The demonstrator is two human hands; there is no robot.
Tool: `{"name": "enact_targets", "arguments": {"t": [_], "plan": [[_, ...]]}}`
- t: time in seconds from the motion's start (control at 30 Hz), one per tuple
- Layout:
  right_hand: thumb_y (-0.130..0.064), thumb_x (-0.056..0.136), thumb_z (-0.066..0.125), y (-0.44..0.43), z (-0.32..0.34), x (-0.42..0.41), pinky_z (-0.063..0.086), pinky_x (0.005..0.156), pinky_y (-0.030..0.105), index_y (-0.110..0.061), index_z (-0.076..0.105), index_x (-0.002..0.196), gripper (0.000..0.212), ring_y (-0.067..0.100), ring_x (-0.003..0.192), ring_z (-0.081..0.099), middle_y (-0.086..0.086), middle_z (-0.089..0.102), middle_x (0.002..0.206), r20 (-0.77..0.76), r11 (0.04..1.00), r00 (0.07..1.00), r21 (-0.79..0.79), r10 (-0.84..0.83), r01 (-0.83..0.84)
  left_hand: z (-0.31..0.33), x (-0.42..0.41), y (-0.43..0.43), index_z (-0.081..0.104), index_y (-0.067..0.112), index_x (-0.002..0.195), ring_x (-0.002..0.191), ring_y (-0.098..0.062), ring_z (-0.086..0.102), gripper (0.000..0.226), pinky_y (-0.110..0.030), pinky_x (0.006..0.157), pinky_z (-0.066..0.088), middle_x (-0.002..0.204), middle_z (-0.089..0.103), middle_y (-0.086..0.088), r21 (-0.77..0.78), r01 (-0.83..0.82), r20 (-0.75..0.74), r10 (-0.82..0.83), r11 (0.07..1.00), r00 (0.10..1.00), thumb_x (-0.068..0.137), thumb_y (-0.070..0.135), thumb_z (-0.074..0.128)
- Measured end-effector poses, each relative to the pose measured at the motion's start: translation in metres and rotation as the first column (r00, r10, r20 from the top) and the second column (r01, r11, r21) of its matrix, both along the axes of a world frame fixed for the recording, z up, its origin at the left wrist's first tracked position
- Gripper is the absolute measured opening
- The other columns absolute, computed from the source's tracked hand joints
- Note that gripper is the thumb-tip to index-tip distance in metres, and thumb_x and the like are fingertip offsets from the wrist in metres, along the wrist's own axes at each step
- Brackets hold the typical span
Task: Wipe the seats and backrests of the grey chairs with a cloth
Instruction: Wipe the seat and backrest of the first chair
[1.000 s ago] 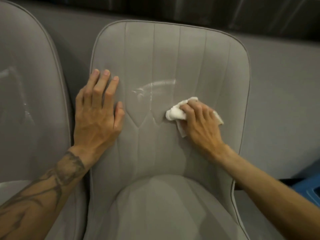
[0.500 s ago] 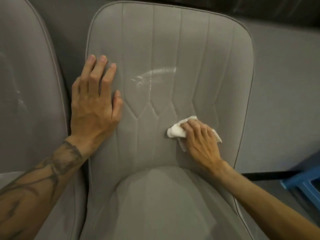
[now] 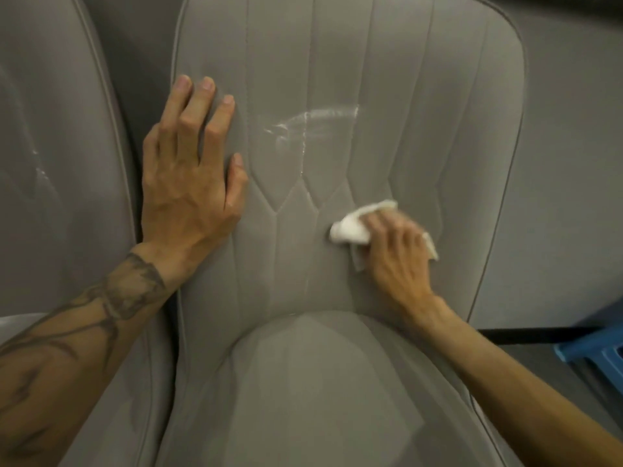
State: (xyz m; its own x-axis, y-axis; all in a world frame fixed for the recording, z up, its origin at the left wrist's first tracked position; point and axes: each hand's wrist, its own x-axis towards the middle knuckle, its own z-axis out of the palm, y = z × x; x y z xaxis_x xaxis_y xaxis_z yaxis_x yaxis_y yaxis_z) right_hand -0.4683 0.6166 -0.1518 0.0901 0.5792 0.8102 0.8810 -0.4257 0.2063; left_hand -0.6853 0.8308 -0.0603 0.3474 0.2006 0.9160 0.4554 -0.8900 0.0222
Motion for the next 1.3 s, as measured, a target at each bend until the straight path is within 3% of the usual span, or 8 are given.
{"name": "enact_targets", "arguments": {"t": [0.1,0.3,0.53,0.73,0.93,1.03,1.13,1.3], "plan": [[-0.033,0.106,0.042,0.014,0.005,-0.005,0.031,0.107,0.034,-0.01,0.045,0.133,0.036,0.033,0.119,0.046,0.013,0.044,0.133,-0.15,0.953,0.984,0.271,-0.094,0.132,-0.001,0.0,0.001,0.036,0.011,0.159,0.16,-0.033,0.024,0.058,-0.052,0.121,0.034,0.168,0.034,-0.015,-0.001,-0.005,-0.005,0.005,1.0,1.0,0.104,0.024,0.051],[-0.029,0.099,0.05,-0.008,-0.036,-0.026,0.041,0.098,0.043,-0.009,0.046,0.134,0.04,0.03,0.121,0.045,0.011,0.041,0.135,-0.059,0.997,0.998,-0.078,0.017,-0.022,0.001,0.0,0.0,0.037,0.011,0.159,0.161,-0.033,0.023,0.058,-0.053,0.119,0.035,0.169,0.034,-0.014,-0.014,-0.002,-0.006,0.002,1.0,1.0,0.104,0.023,0.052],[-0.034,0.103,0.049,0.05,0.097,0.013,0.03,0.105,0.03,-0.011,0.049,0.13,0.035,0.027,0.117,0.045,0.01,0.049,0.131,-0.102,0.867,0.992,0.484,-0.072,0.113,0.0,0.002,0.001,0.036,0.011,0.159,0.161,-0.032,0.023,0.059,-0.052,0.12,0.035,0.169,0.034,-0.014,0.001,-0.009,-0.001,0.009,1.0,1.0,0.104,0.023,0.051],[-0.027,0.102,0.054,0.021,0.05,-0.012,0.039,0.102,0.041,-0.01,0.043,0.131,0.036,0.033,0.115,0.048,0.016,0.049,0.131,-0.011,0.992,1.0,0.123,0.025,-0.024,-0.001,0.002,0.001,0.034,0.013,0.16,0.162,-0.031,0.021,0.059,-0.052,0.119,0.034,0.17,0.032,-0.013,-0.004,-0.007,-0.007,0.007,1.0,1.0,0.105,0.026,0.05],[-0.038,0.104,0.045,0.065,0.172,0.024,0.027,0.094,0.021,-0.015,0.049,0.123,0.031,0.019,0.108,0.043,0.01,0.055,0.121,-0.06,0.82,0.992,0.559,-0.109,0.124,-0.002,0.002,0.0,0.035,0.011,0.16,0.161,-0.032,0.022,0.059,-0.052,0.119,0.034,0.169,0.033,-0.014,0.009,-0.011,-0.002,0.011,1.0,1.0,0.104,0.024,0.05],[-0.033,0.104,0.047,0.068,0.13,-0.005,0.028,0.105,0.028,-0.007,0.053,0.129,0.037,0.026,0.116,0.044,0.015,0.055,0.129,-0.084,0.915,0.996,0.403,0.013,0.022,-0.001,0.003,0.0,0.035,0.011,0.16,0.161,-0.032,0.023,0.059,-0.051,0.119,0.035,0.169,0.033,-0.014,0.021,-0.018,0.0,0.018,1.0,1.0,0.104,0.024,0.05],[-0.031,0.104,0.049,0.047,0.105,-0.013,0.035,0.1,0.036,-0.006,0.056,0.127,0.035,0.029,0.113,0.045,0.017,0.056,0.128,-0.001,0.986,0.999,0.16,0.049,-0.049,-0.001,0.002,0.0,0.035,0.012,0.16,0.161,-0.032,0.022,0.059,-0.051,0.12,0.034,0.169,0.032,-0.014,-0.001,-0.001,-0.005,0.001,1.0,1.0,0.104,0.024,0.05],[-0.036,0.102,0.048,0.081,0.181,0.008,0.035,0.093,0.03,-0.01,0.053,0.122,0.033,0.018,0.106,0.041,0.013,0.055,0.121,-0.064,0.874,0.998,0.485,0.008,0.024,-0.001,0.003,0.001,0.036,0.01,0.159,0.161,-0.033,0.024,0.06,-0.054,0.119,0.037,0.169,0.033,-0.015,0.002,-0.009,-0.011,0.009,1.0,1.0,0.103,0.023,0.052]]}}
